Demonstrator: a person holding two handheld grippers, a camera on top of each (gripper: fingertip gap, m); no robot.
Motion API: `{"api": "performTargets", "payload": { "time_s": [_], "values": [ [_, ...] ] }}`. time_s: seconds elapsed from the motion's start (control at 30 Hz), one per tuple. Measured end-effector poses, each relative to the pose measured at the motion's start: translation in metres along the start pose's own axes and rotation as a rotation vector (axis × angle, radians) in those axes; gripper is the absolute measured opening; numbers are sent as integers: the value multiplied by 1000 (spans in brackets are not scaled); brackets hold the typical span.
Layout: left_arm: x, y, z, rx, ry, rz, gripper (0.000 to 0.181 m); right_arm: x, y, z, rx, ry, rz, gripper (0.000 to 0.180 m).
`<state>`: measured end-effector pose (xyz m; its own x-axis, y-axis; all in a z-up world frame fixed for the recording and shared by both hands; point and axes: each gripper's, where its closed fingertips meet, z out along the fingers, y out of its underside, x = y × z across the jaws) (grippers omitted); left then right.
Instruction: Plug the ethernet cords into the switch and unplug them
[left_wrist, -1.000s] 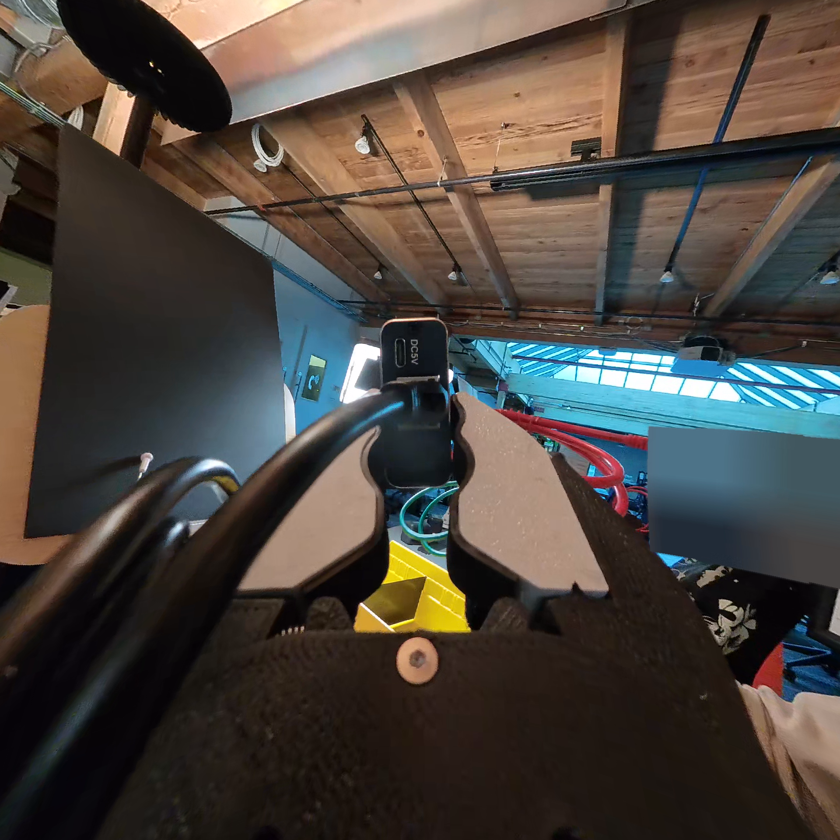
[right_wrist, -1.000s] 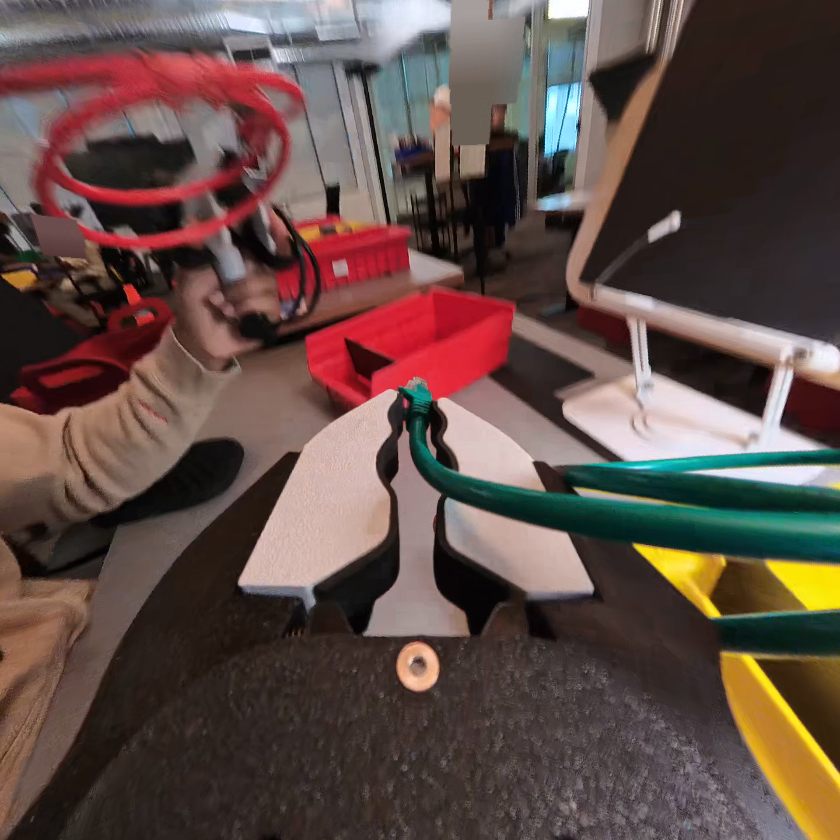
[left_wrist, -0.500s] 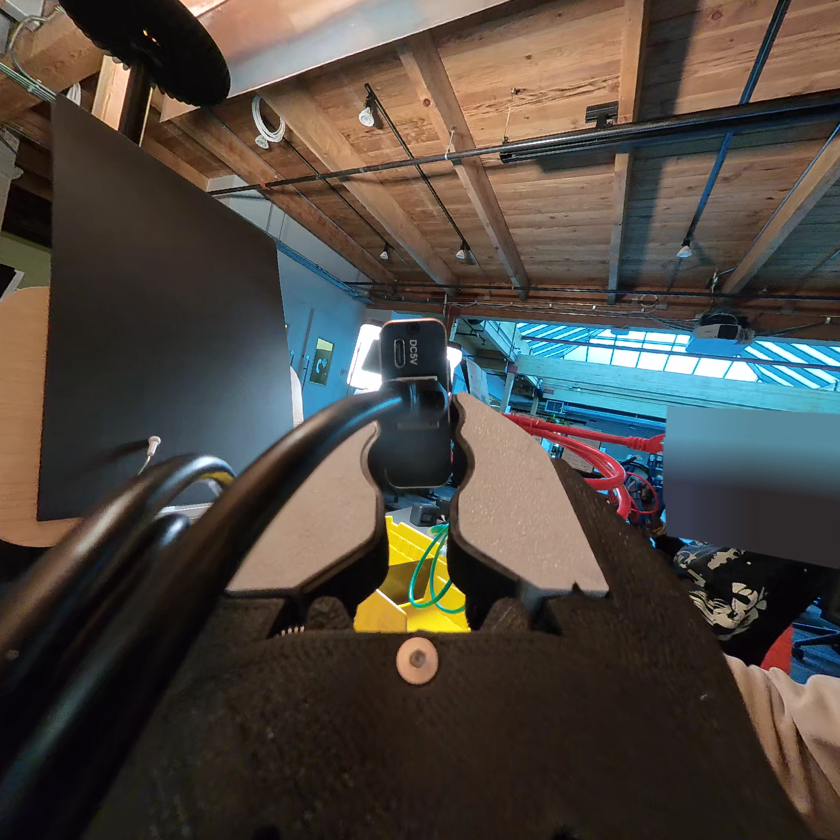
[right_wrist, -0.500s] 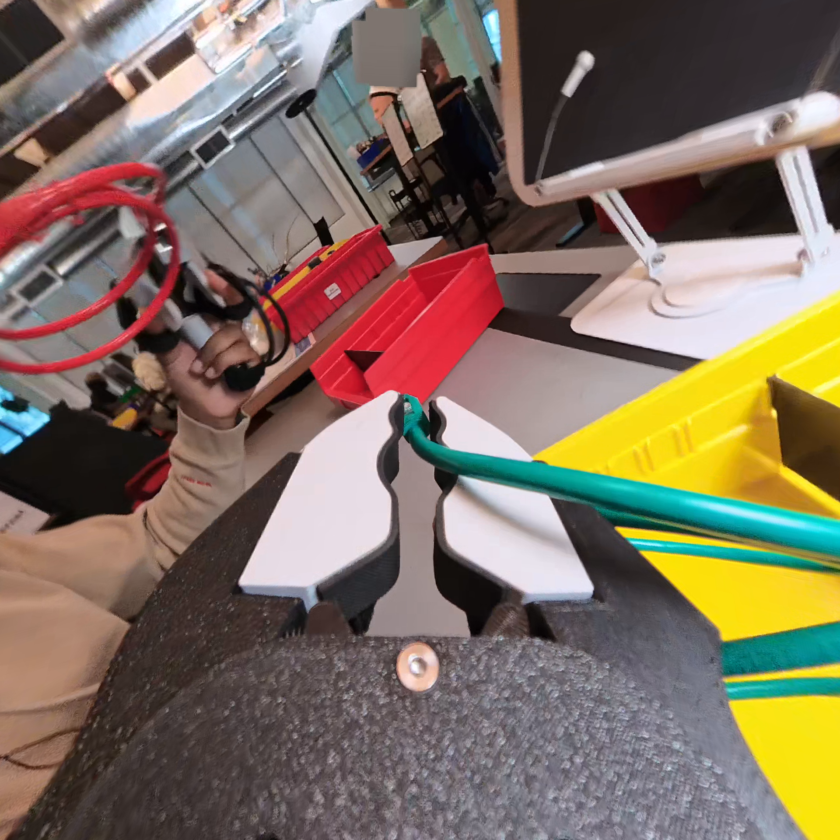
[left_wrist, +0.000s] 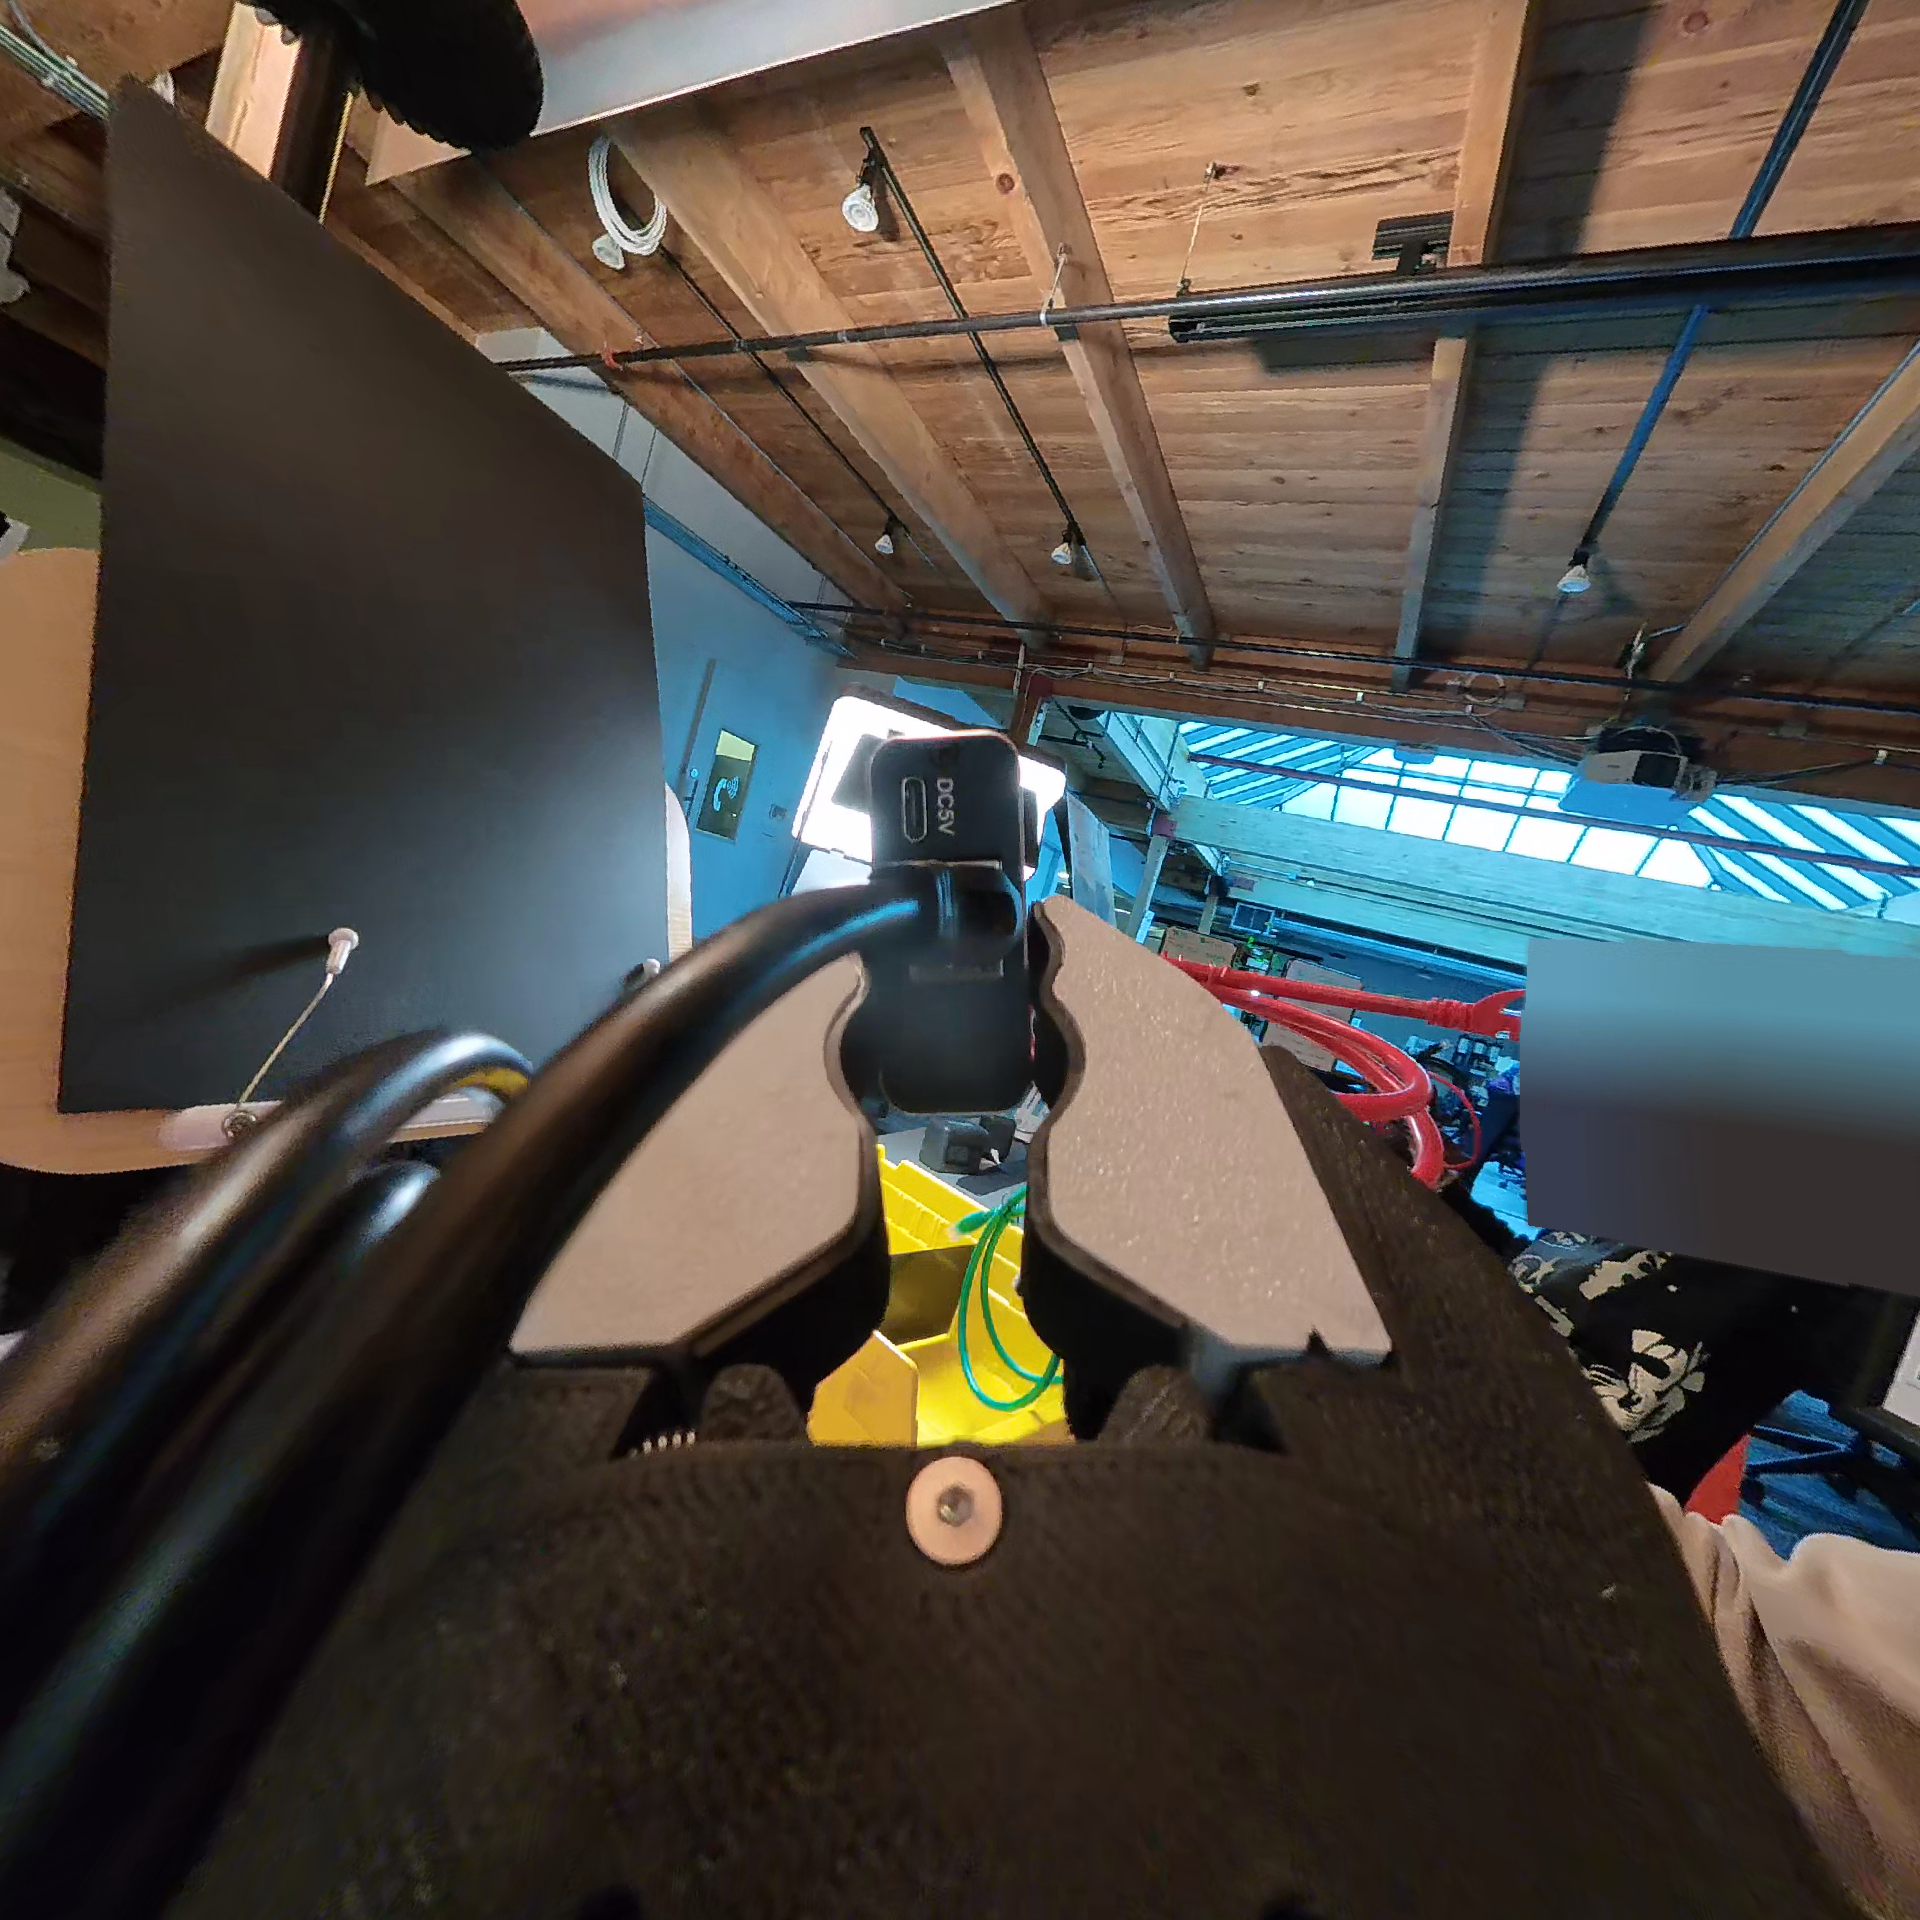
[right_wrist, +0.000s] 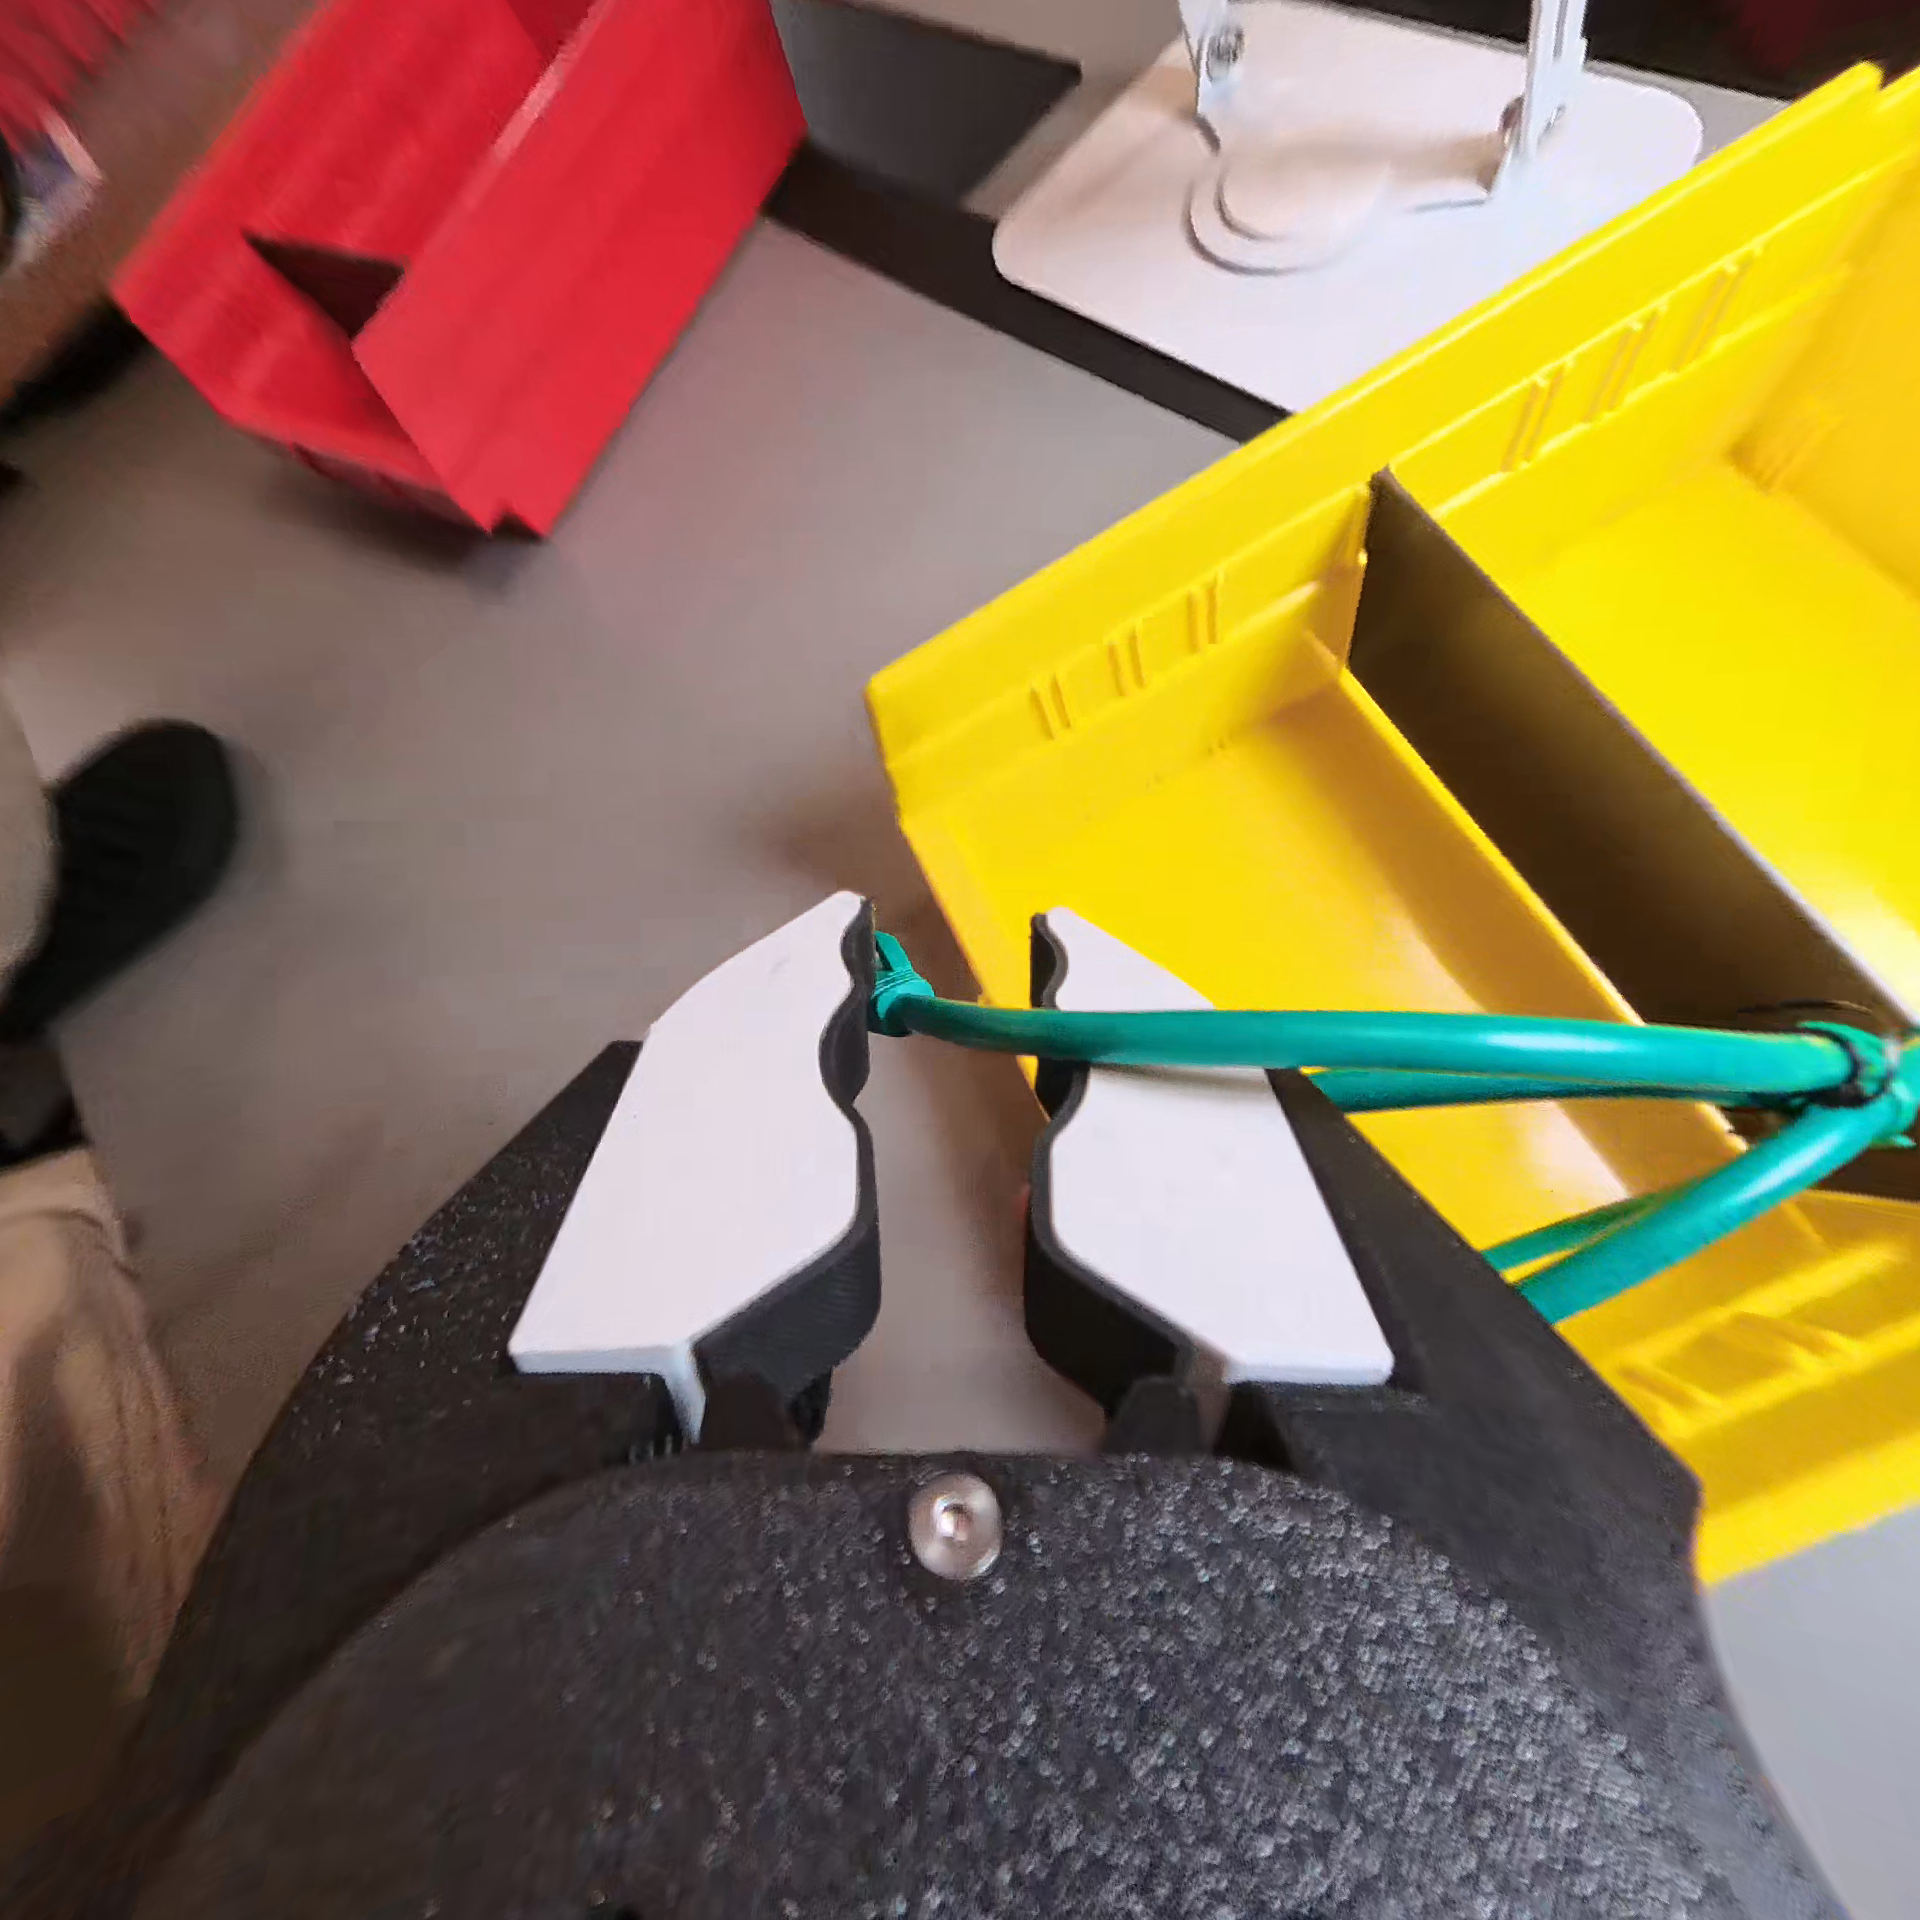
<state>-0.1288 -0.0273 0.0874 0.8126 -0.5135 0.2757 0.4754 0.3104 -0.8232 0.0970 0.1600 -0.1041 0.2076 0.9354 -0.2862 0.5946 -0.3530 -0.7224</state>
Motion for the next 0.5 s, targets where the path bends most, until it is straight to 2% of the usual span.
{"api": "performTargets", "payload": {
  "time_s": [0.13,0.3,0.43,0.5],
  "values": [
    [-2,5,1,-11,-4,-14,27,5,17,-9,-139,97,-112,28],
    [-6,13,3,-29,-10,-32,27,-8,29,1,-254,70,-259,28],
    [-10,18,4,-42,-20,-40,26,2,31,10,-298,146,-272,28],
    [-12,19,3,-44,-24,-44,25,1,35,14,-322,113,-268,29]
  ]
}}
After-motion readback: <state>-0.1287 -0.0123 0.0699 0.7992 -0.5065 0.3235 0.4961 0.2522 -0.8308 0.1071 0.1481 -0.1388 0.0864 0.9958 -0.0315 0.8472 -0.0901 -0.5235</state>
